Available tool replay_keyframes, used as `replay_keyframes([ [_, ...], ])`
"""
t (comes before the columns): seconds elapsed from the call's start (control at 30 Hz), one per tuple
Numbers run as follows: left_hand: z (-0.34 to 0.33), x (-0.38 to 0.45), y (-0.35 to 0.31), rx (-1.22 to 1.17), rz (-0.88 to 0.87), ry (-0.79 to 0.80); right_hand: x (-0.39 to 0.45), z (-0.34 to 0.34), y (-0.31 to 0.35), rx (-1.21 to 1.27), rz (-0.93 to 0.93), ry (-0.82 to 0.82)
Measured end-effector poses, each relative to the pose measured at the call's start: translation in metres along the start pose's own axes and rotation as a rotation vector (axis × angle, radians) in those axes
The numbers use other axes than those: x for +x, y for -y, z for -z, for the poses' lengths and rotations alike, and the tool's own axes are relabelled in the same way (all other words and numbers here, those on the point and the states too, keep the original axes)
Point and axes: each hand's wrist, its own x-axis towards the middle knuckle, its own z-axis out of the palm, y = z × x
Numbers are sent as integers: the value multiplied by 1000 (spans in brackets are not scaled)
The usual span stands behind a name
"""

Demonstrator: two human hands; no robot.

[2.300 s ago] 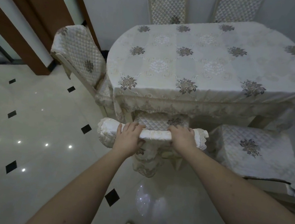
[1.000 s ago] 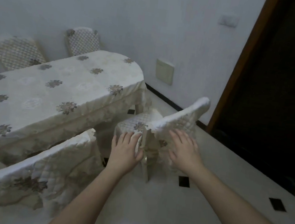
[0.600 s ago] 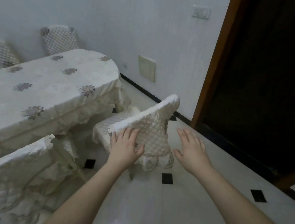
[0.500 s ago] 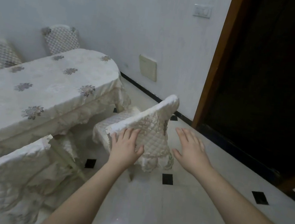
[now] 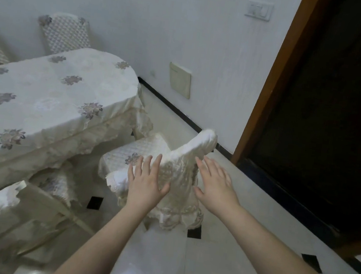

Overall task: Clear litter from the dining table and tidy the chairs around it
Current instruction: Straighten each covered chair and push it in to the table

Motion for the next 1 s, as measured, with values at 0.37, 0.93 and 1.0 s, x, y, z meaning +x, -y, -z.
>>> replay_keyframes([
  [0.37,-49,39,-19,120,119,-13,77,-34,-24,-59,97,26],
  [0.93,-55,57,-4,230,125,-151,207,-58,-65,-41,534,243],
  [1.0,-49,56,9,159,146,-59,217,-62,-71,-69,530,277],
])
